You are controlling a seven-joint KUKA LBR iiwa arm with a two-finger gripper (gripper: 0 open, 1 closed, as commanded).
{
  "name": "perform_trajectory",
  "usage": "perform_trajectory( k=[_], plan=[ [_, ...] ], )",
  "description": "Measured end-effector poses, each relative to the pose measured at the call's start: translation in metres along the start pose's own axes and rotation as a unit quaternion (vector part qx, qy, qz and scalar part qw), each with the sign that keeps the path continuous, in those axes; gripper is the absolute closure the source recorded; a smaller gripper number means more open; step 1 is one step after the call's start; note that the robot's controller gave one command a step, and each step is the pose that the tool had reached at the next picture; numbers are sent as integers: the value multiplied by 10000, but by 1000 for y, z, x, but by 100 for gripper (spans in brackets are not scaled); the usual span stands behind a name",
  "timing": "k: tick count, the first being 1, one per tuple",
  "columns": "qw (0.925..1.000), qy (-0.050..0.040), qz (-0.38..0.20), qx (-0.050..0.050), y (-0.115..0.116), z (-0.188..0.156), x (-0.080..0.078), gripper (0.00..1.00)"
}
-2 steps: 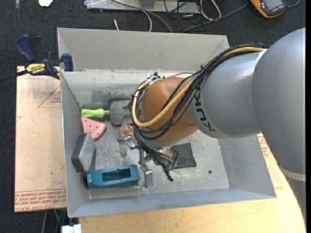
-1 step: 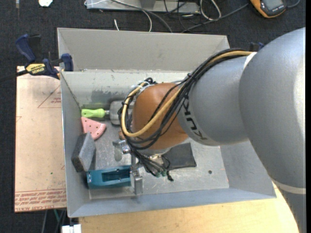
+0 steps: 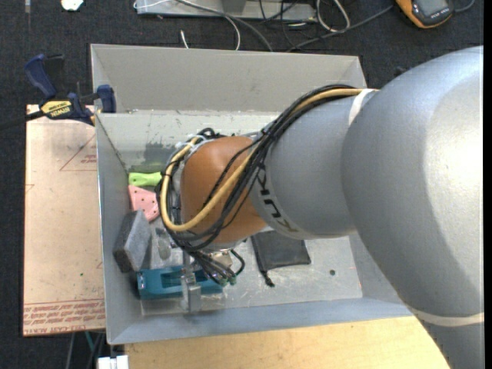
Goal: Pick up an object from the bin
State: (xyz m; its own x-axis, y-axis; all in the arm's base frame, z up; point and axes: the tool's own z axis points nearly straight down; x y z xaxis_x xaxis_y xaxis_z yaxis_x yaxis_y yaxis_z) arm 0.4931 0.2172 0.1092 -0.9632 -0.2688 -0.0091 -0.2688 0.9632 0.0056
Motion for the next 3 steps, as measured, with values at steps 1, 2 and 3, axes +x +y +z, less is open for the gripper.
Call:
perform_trajectory(
  k=[1,2,3],
  plan=[
    [9945,1,1052,-4,-8,-5,-11,0],
    [9871,-18,1603,2,-9,0,-15,0],
    [9943,-5,1065,-7,-9,4,-7,0]
  ],
)
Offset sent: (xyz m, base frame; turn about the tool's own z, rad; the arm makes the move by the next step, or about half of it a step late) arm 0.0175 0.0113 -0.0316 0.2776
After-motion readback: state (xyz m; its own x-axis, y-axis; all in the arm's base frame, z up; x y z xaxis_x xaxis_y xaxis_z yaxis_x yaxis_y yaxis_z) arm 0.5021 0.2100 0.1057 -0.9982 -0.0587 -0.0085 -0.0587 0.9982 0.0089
